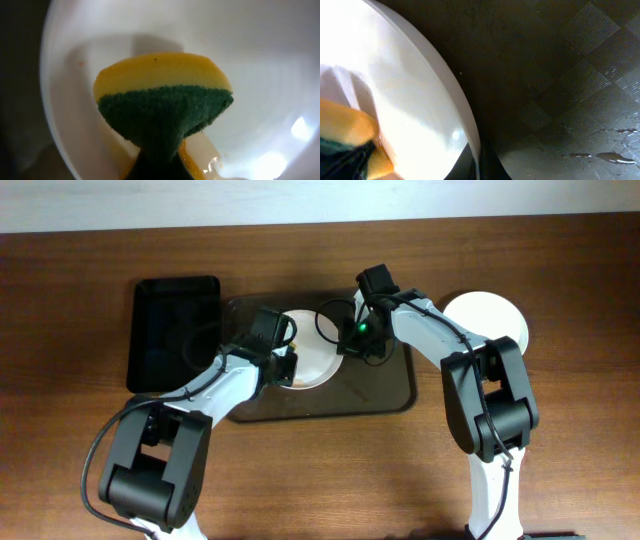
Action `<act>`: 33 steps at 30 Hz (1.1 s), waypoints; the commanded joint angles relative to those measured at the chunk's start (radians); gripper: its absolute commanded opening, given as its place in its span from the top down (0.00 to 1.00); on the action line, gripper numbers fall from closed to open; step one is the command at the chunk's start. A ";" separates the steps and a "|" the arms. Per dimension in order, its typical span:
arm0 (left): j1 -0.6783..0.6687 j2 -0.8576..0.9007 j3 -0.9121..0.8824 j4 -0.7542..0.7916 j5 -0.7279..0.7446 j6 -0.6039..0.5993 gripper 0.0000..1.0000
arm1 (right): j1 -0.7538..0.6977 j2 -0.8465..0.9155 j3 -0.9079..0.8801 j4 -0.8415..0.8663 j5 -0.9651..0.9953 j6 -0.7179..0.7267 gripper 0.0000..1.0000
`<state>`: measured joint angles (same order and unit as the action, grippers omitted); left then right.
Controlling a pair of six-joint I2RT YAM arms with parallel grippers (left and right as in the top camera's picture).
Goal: Clean dirty plates on tray and stack at the side
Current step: 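Scrub the white plate with the sponge in the left gripper, then keep scrubbing the white plate surface with the left-gripper sponge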
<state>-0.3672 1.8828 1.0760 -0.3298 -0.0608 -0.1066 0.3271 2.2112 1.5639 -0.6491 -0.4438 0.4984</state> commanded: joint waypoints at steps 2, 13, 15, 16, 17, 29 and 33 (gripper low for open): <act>0.039 0.036 -0.064 0.099 -0.275 -0.143 0.99 | -0.014 0.023 -0.018 -0.001 0.051 0.014 0.96; 0.041 0.102 -0.064 0.248 -0.139 -0.097 0.99 | -0.014 0.023 -0.018 -0.001 0.051 0.014 0.96; 0.041 0.120 -0.063 0.251 -0.097 -0.053 1.00 | -0.014 0.023 -0.018 -0.001 0.051 0.014 0.96; 0.040 0.120 -0.061 0.251 -0.095 -0.033 1.00 | -0.014 0.023 -0.018 -0.001 0.051 0.014 0.96; 0.040 0.120 -0.056 0.251 -0.093 -0.015 1.00 | -0.014 0.023 -0.018 -0.001 0.051 0.014 0.96; 0.040 0.121 0.151 0.097 0.174 0.185 1.00 | -0.014 0.023 -0.018 -0.001 0.051 0.014 0.96; 0.040 0.126 0.209 0.014 0.242 0.192 1.00 | -0.014 0.023 -0.018 -0.001 0.050 0.014 0.96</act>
<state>-0.3233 1.9816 1.2304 -0.2813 0.0750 0.0425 0.3099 2.2112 1.5639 -0.6449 -0.4335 0.5217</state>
